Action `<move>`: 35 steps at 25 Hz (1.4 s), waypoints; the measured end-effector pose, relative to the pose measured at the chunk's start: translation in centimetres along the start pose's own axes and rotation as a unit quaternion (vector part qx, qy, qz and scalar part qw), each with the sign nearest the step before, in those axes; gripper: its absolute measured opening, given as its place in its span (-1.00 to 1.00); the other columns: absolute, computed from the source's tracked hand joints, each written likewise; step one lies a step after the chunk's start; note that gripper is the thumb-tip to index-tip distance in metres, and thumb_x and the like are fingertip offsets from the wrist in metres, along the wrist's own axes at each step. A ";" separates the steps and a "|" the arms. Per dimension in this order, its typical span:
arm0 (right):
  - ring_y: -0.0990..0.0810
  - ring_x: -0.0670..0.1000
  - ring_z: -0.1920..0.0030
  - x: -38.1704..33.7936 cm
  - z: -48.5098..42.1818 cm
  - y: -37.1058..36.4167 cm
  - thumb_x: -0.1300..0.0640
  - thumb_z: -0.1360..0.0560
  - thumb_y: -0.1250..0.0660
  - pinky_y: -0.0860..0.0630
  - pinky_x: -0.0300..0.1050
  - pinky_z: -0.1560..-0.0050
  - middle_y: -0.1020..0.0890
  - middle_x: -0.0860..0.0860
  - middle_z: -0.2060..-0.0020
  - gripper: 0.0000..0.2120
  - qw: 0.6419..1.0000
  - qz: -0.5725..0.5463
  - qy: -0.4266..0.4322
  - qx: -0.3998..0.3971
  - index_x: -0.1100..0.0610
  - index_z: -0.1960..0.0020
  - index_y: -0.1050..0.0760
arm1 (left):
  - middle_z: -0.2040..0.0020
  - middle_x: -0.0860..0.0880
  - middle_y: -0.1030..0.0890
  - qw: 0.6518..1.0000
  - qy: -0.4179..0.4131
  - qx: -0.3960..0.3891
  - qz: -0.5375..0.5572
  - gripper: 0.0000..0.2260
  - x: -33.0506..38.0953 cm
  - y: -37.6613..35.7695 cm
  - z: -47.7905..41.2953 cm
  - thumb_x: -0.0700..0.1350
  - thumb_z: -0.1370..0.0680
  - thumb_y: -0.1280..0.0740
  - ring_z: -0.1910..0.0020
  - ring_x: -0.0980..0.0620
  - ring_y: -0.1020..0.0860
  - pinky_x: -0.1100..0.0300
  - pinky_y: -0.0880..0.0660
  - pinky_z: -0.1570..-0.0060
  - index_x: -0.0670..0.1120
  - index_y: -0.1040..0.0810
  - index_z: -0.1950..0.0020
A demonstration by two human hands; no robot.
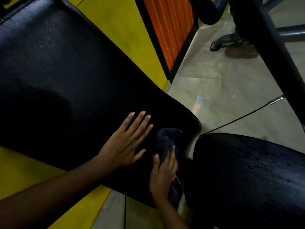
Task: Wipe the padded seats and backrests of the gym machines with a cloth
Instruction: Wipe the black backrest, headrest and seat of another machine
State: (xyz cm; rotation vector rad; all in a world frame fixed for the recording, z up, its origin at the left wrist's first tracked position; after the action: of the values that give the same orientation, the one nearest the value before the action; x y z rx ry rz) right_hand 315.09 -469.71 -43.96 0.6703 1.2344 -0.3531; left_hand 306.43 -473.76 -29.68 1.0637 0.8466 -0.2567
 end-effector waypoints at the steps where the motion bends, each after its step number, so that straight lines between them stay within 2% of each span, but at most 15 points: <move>1: -0.21 0.17 -0.42 1.4 -0.9 0.1 -0.34 -0.47 0.13 -0.14 0.04 -0.38 -0.21 0.05 -0.48 -0.24 0.999 -0.008 -0.046 0.005 0.13 -0.47 -0.20 | -0.49 -0.30 -0.20 1.000 0.000 0.002 -0.002 -0.35 0.0 -0.1 0.1 0.16 -0.51 0.05 -0.49 -0.27 -0.13 -0.18 0.06 -0.46 -0.21 -0.25 -0.48; 4: -0.18 0.21 -0.44 4.6 -4.4 1.0 -0.18 -0.55 0.02 -0.14 0.03 -0.38 -0.18 0.12 -0.49 -0.36 0.984 -0.033 -0.174 0.018 0.20 -0.49 -0.12 | -0.50 -0.29 -0.17 1.000 0.005 0.005 -0.013 -0.34 0.2 -0.3 0.2 0.18 -0.52 0.08 -0.50 -0.27 -0.10 -0.18 0.08 -0.46 -0.19 -0.21 -0.49; 8: -0.16 0.25 -0.44 6.8 -7.1 1.7 0.02 -0.64 0.01 -0.08 0.00 -0.40 -0.15 0.24 -0.47 -0.48 0.968 -0.058 -0.241 -0.043 0.30 -0.48 -0.06 | -0.51 -0.28 -0.13 0.999 0.004 0.011 -0.035 -0.35 0.0 -0.6 0.2 0.20 -0.54 0.13 -0.51 -0.26 -0.05 -0.19 0.12 -0.47 -0.18 -0.12 -0.51; 12: -0.32 0.25 -0.37 5.7 -6.2 3.9 0.05 -0.62 -0.05 -0.26 0.07 -0.37 -0.35 0.25 -0.39 -0.55 0.976 -0.089 -0.187 -0.069 0.21 -0.46 -0.19 | -0.46 -0.24 -0.29 1.000 0.013 0.003 0.004 -0.38 -0.3 0.2 0.1 0.18 -0.53 0.07 -0.48 -0.23 -0.20 -0.16 0.01 -0.45 -0.16 -0.28 -0.45; 15: -0.39 0.23 -0.33 1.8 -4.6 7.1 0.09 -0.62 -0.08 -0.33 -0.03 -0.30 -0.42 0.23 -0.33 -0.57 0.976 -0.146 -0.145 -0.075 0.16 -0.46 -0.21 | -0.33 -0.17 -0.50 0.996 0.045 -0.017 0.076 -0.43 -0.4 1.8 0.3 0.15 -0.49 -0.03 -0.37 -0.17 -0.41 -0.07 -0.12 -0.38 -0.14 -0.49 -0.33; 17: -0.39 0.20 -0.33 -1.5 -3.9 10.3 0.09 -0.62 -0.08 -0.33 -0.11 -0.23 -0.44 0.20 -0.32 -0.59 0.974 -0.164 -0.118 -0.100 0.13 -0.45 -0.22 | -0.27 -0.15 -0.56 0.987 0.099 -0.032 0.125 -0.46 -0.1 3.8 1.3 0.12 -0.46 -0.05 -0.30 -0.15 -0.49 -0.04 -0.16 -0.34 -0.12 -0.54 -0.27; 19: -0.41 0.17 -0.32 -4.2 -3.1 13.7 0.08 -0.62 -0.10 -0.33 -0.13 -0.21 -0.45 0.19 -0.31 -0.60 0.979 -0.145 -0.071 -0.127 0.13 -0.43 -0.27 | -0.26 -0.13 -0.57 0.965 0.190 -0.024 0.178 -0.47 0.5 6.5 2.7 0.11 -0.46 -0.06 -0.29 -0.13 -0.50 -0.03 -0.17 -0.32 -0.11 -0.54 -0.28; 22: -0.44 0.16 -0.29 -7.5 -2.6 17.7 -0.03 -0.58 -0.16 -0.38 0.01 -0.28 -0.50 0.17 -0.26 -0.58 0.982 -0.112 0.016 -0.153 0.12 -0.38 -0.35 | -0.30 -0.10 -0.54 0.900 0.345 0.005 0.268 -0.48 2.1 10.6 4.9 0.10 -0.50 -0.04 -0.34 -0.12 -0.45 -0.06 -0.26 -0.37 -0.10 -0.49 -0.33; 24: -0.46 0.11 -0.27 -9.8 -2.6 19.3 -0.14 -0.51 -0.11 -0.40 0.12 -0.27 -0.52 0.12 -0.24 -0.48 0.977 -0.087 0.079 -0.180 0.10 -0.36 -0.37 | -0.37 -0.10 -0.46 0.848 0.405 0.035 0.340 -0.47 2.6 12.6 6.2 0.11 -0.52 -0.03 -0.41 -0.12 -0.35 -0.07 -0.21 -0.40 -0.10 -0.42 -0.39; 26: -0.46 0.05 -0.26 -12.6 -2.9 20.5 -0.21 -0.48 -0.08 -0.42 0.12 -0.25 -0.51 0.08 -0.24 -0.43 0.964 -0.062 0.142 -0.215 0.10 -0.36 -0.37 | -0.44 -0.11 -0.36 0.770 0.471 0.089 0.422 -0.46 1.8 14.3 7.8 0.13 -0.53 -0.04 -0.49 -0.11 -0.21 -0.06 -0.06 -0.46 -0.11 -0.34 -0.44; 28: -0.46 0.07 -0.25 -15.9 -3.6 21.1 -0.25 -0.46 -0.04 -0.42 0.12 -0.24 -0.52 0.09 -0.24 -0.37 0.948 -0.038 0.210 -0.235 0.14 -0.35 -0.38 | -0.48 -0.12 -0.28 0.689 0.529 0.142 0.474 -0.51 0.1 15.6 9.3 0.03 -0.57 -0.18 -0.51 -0.11 -0.14 -0.05 -0.08 -0.48 -0.13 -0.29 -0.46; 30: -0.48 0.10 -0.21 -19.9 -4.5 20.7 -0.23 -0.45 -0.03 -0.43 0.08 -0.20 -0.53 0.12 -0.21 -0.36 0.928 -0.033 0.277 -0.245 0.19 -0.31 -0.41 | -0.49 -0.14 -0.24 0.618 0.588 0.193 0.486 -0.52 -2.0 16.9 10.5 -0.15 -0.57 -0.27 -0.50 -0.09 -0.17 0.09 -0.17 -0.43 -0.14 -0.25 -0.48; 32: -0.50 0.09 -0.18 -24.1 -5.1 19.8 -0.19 -0.48 -0.04 -0.45 0.05 -0.17 -0.55 0.12 -0.18 -0.41 0.909 -0.038 0.327 -0.257 0.20 -0.29 -0.42 | -0.49 -0.16 -0.22 0.573 0.627 0.231 0.473 -0.49 -3.5 17.8 11.2 -0.21 -0.56 -0.28 -0.47 -0.10 -0.22 0.20 -0.20 -0.33 -0.15 -0.21 -0.49; 34: -0.49 0.09 -0.18 -27.9 -5.6 18.3 -0.18 -0.50 -0.03 -0.44 0.05 -0.17 -0.54 0.10 -0.18 -0.43 0.894 -0.034 0.355 -0.272 0.18 -0.31 -0.41 | -0.47 -0.20 -0.22 0.528 0.663 0.265 0.460 -0.46 -4.8 18.2 11.6 -0.22 -0.55 -0.30 -0.45 -0.15 -0.24 0.17 -0.24 -0.31 -0.16 -0.18 -0.50; 35: -0.48 0.09 -0.19 -29.6 -5.9 17.3 -0.20 -0.50 -0.02 -0.44 0.07 -0.17 -0.53 0.09 -0.19 -0.42 0.888 -0.034 0.366 -0.277 0.17 -0.32 -0.40 | -0.47 -0.22 -0.21 0.493 0.682 0.279 0.462 -0.44 -5.6 18.1 11.8 -0.20 -0.55 -0.31 -0.45 -0.17 -0.24 0.12 -0.26 -0.31 -0.16 -0.16 -0.50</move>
State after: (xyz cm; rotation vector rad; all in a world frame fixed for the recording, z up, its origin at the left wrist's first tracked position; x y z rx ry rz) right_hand 311.67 -455.86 -12.27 0.2499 1.9763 0.2377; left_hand 318.66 -475.96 -11.14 2.2115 1.4127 1.6104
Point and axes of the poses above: each hand's wrist, its own z-axis away from the middle knuckle, its own y-axis out of the back of the hand, x = y × z, the point moved 1 cm from there along -z, towards the middle knuckle
